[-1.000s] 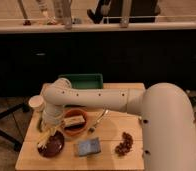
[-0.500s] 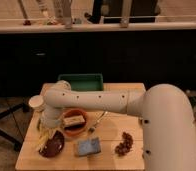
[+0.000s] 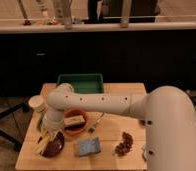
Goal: Place banana in purple bowl
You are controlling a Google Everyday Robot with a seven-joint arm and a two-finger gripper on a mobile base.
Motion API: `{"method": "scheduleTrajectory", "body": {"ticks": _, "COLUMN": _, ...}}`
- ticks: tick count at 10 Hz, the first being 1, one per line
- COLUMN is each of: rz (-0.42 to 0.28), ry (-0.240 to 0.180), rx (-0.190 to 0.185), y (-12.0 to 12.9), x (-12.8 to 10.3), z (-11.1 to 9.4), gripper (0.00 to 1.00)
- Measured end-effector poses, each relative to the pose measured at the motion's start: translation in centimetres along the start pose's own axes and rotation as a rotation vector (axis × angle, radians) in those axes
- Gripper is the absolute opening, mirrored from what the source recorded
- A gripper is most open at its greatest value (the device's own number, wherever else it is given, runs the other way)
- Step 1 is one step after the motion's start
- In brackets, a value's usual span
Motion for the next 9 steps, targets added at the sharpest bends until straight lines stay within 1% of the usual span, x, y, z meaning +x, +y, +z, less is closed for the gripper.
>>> {"method": "scheduleTrajectory", "body": {"ticks": 6, "rz": 0.005, "ry": -0.004, "rx": 0.018, "y": 0.74, "x": -0.54, "z": -0.13, "gripper": 0.0}}
{"method": "scheduleTrajectory", "body": {"ticks": 7, "rz": 0.011, "ry": -0.006, "rx": 0.016, "y": 0.86, "x": -0.57, "z": -0.15, "gripper": 0.07}}
{"method": "scheduleTrajectory", "body": {"ticks": 9, "rz": 0.014, "ry": -0.013, "rx": 0.011, "y": 0.97, "x": -0.64, "z": -0.09, "gripper": 0.27}}
